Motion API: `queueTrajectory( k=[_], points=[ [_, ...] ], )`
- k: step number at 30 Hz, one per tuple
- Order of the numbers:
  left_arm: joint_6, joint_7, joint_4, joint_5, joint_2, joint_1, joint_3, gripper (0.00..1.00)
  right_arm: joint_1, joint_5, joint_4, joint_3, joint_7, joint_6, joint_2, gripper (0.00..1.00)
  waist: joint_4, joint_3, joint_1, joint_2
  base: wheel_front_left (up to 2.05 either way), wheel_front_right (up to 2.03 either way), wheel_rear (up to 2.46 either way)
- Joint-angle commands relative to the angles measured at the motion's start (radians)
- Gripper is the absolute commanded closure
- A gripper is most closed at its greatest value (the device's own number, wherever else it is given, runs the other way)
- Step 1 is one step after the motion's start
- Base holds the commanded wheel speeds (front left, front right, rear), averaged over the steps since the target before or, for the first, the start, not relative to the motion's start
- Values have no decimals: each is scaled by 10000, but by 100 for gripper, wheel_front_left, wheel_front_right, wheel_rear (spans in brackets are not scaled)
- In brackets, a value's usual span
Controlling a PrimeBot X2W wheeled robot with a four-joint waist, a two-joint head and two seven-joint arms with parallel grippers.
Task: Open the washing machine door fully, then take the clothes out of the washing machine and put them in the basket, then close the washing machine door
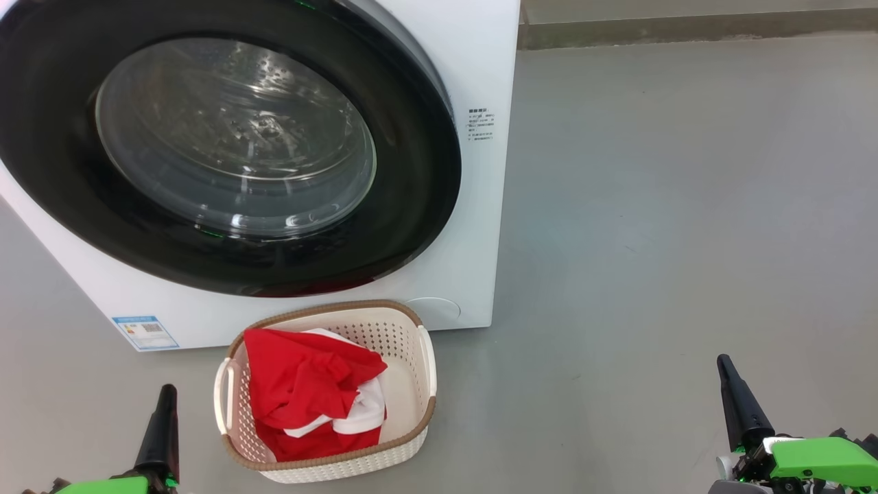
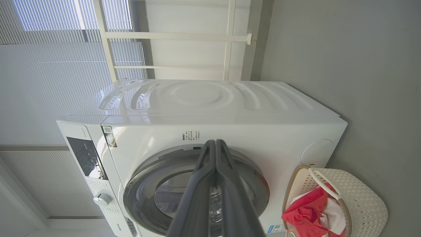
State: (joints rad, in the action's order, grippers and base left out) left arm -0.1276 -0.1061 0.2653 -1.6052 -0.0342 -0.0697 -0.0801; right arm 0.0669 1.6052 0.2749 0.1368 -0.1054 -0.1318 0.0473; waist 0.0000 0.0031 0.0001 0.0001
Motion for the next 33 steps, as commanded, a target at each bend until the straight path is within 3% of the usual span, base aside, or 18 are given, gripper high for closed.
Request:
queueTrajectory(
  k=[1, 33],
  points=[
    [-31, -76, -204, -28, -163, -383, -344, 100, 410, 35, -302, -233, -76, 11, 39, 100, 0, 0, -1, -1, 0, 0, 0],
    [-31, -78, -204, -26, -162, -383, -346, 100, 411, 30, -301, -227, -81, 11, 35, 100, 0, 0, -1, -1, 0, 0, 0]
  ],
)
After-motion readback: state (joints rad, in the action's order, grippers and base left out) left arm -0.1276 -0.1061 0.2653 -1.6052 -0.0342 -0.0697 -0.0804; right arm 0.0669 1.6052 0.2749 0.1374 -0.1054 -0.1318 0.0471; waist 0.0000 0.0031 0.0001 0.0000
